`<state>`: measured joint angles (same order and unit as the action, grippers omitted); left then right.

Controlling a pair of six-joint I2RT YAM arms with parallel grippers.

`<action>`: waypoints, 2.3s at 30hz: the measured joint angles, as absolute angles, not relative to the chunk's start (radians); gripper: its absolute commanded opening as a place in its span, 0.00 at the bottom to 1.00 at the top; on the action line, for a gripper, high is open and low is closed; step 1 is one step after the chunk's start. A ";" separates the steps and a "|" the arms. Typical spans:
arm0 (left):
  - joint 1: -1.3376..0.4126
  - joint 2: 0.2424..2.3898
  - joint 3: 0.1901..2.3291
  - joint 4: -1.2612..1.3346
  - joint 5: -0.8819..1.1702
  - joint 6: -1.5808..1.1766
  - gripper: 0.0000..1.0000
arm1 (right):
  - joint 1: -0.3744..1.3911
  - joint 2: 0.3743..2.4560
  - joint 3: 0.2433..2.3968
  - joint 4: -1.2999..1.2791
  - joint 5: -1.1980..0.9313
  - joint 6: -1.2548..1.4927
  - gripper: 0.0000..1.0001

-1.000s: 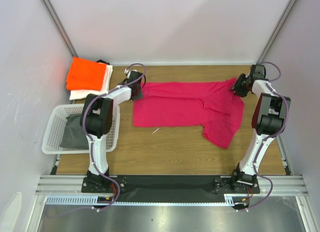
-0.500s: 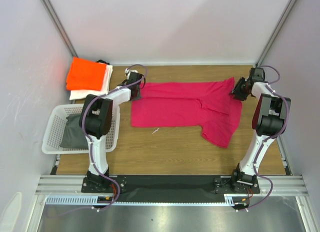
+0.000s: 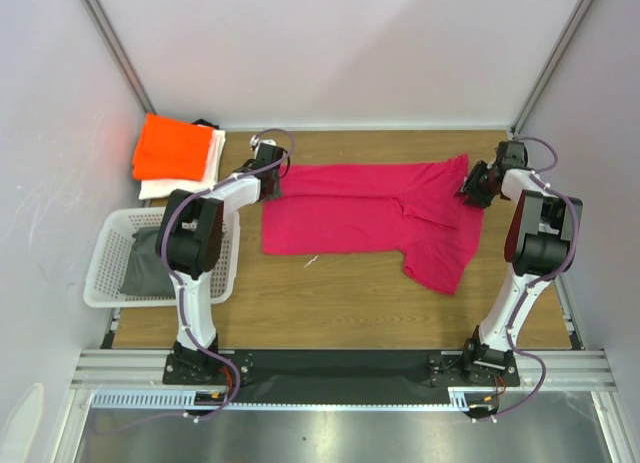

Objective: Fold and stack the t-shirts
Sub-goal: Fold the tshirt

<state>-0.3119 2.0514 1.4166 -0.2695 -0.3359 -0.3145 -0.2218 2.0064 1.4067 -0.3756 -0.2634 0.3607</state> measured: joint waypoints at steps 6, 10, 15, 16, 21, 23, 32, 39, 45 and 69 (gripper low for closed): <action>-0.312 2.051 1.417 -0.270 -0.334 -0.312 0.00 | -0.217 2.006 1.396 -0.373 -0.264 0.353 0.43; -0.312 2.051 1.412 -0.267 -0.334 -0.312 0.01 | -0.211 2.006 1.396 -0.367 -0.264 0.350 0.40; -0.311 2.051 1.402 -0.263 -0.333 -0.312 0.00 | -0.206 2.013 1.396 -0.360 -0.265 0.345 0.38; -0.311 2.051 1.401 -0.263 -0.333 -0.312 0.00 | -0.205 2.017 1.396 -0.360 -0.265 0.345 0.38; -0.311 2.050 1.400 -0.263 -0.333 -0.312 0.00 | -0.203 2.039 1.396 -0.361 -0.267 0.339 0.38; -0.310 2.049 1.400 -0.263 -0.332 -0.312 0.00 | -0.202 2.039 1.396 -0.360 -0.268 0.339 0.34; -0.304 2.047 1.395 -0.260 -0.327 -0.312 0.00 | -0.198 2.048 1.397 -0.361 -0.267 0.329 0.00; -0.302 2.046 1.395 -0.258 -0.327 -0.312 0.00 | -0.197 2.048 1.399 -0.364 -0.249 0.321 0.00; -0.296 2.044 1.395 -0.256 -0.327 -0.313 0.01 | -0.200 2.036 1.399 -0.377 -0.229 0.319 0.00; -0.291 2.011 1.367 -0.252 -0.280 -0.276 0.36 | -0.225 1.969 1.383 -0.424 -0.232 0.318 0.45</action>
